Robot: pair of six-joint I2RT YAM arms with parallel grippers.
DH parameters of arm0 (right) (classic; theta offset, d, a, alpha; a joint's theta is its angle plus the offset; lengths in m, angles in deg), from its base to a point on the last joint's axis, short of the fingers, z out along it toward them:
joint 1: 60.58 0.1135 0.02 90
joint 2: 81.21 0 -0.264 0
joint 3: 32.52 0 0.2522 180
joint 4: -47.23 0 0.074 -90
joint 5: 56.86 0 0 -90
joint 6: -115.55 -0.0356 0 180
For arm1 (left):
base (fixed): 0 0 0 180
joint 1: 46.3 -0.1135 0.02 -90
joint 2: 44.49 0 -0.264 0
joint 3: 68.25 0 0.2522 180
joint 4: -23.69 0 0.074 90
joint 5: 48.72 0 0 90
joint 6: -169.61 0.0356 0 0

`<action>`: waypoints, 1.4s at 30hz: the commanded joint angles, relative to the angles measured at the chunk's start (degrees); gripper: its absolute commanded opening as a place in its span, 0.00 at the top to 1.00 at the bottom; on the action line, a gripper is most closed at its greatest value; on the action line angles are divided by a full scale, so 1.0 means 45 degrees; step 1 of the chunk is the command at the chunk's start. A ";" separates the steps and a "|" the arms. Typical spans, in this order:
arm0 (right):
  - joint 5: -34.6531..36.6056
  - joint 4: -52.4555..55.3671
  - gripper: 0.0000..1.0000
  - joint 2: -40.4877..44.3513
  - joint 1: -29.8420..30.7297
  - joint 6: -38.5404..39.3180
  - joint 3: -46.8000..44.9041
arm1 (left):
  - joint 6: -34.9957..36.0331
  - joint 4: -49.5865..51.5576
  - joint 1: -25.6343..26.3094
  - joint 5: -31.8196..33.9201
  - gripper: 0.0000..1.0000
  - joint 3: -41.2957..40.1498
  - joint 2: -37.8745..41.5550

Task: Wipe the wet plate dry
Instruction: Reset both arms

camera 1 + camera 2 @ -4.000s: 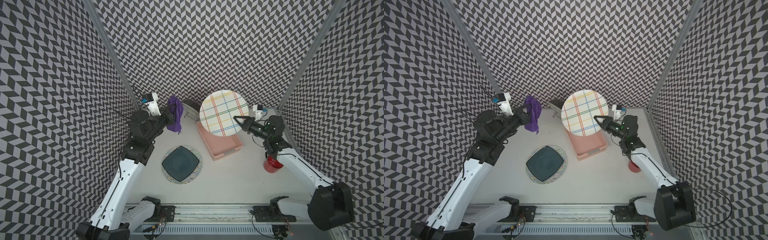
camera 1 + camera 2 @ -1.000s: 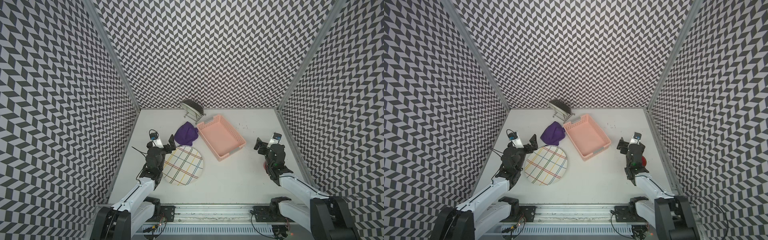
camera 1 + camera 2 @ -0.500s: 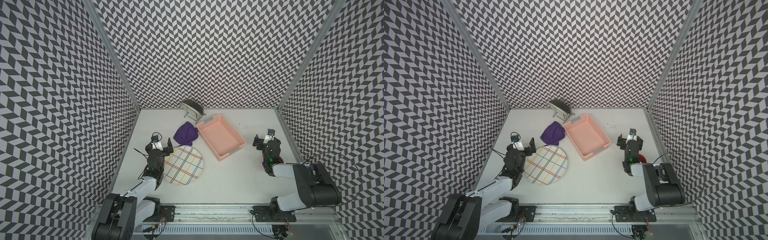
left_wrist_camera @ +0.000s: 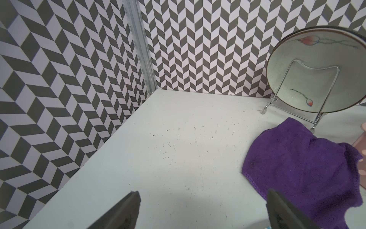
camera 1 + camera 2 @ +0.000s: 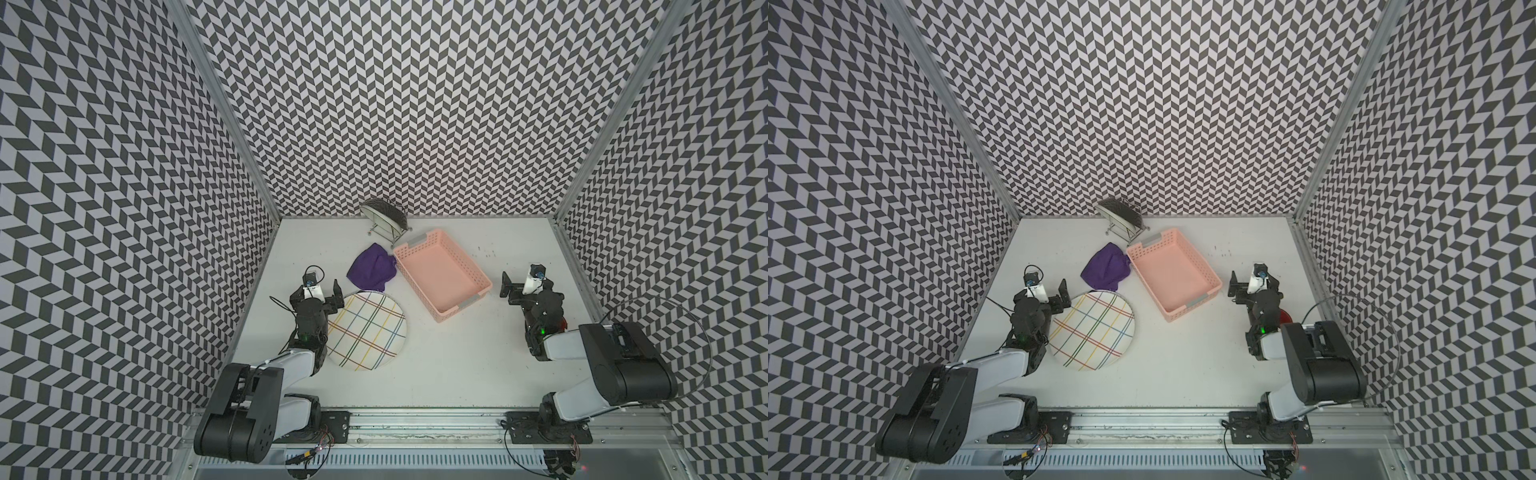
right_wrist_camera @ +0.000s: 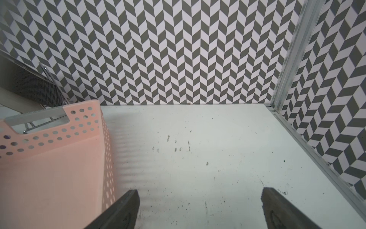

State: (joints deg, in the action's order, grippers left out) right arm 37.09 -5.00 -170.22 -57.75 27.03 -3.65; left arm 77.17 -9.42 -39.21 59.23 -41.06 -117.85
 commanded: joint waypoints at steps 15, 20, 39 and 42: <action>-0.0716 -0.2482 0.00 -0.0200 -0.0219 -0.0230 -0.0316 | 0.0010 -0.3874 -0.1692 -0.2496 0.00 0.1211 -0.3181; -0.0700 -0.2462 0.00 -0.0201 -0.0220 -0.0230 -0.0312 | 0.0137 -0.4176 -0.1755 -0.3193 0.00 0.0955 -0.3233; -0.0701 -0.2463 0.00 -0.0200 -0.0219 -0.0230 -0.0312 | 0.0605 -0.5889 -0.1520 -0.3195 0.00 0.0248 -0.3629; -0.0735 -0.2387 0.00 -0.0228 -0.0213 -0.0178 -0.0267 | 0.0614 -0.5885 -0.1518 -0.3188 0.00 0.0258 -0.3636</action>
State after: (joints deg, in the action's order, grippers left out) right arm 34.35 -12.76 -171.21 -58.51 26.39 -4.63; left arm 78.97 -34.12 -46.33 44.26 -39.81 -134.38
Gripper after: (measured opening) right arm 0.993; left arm 0.992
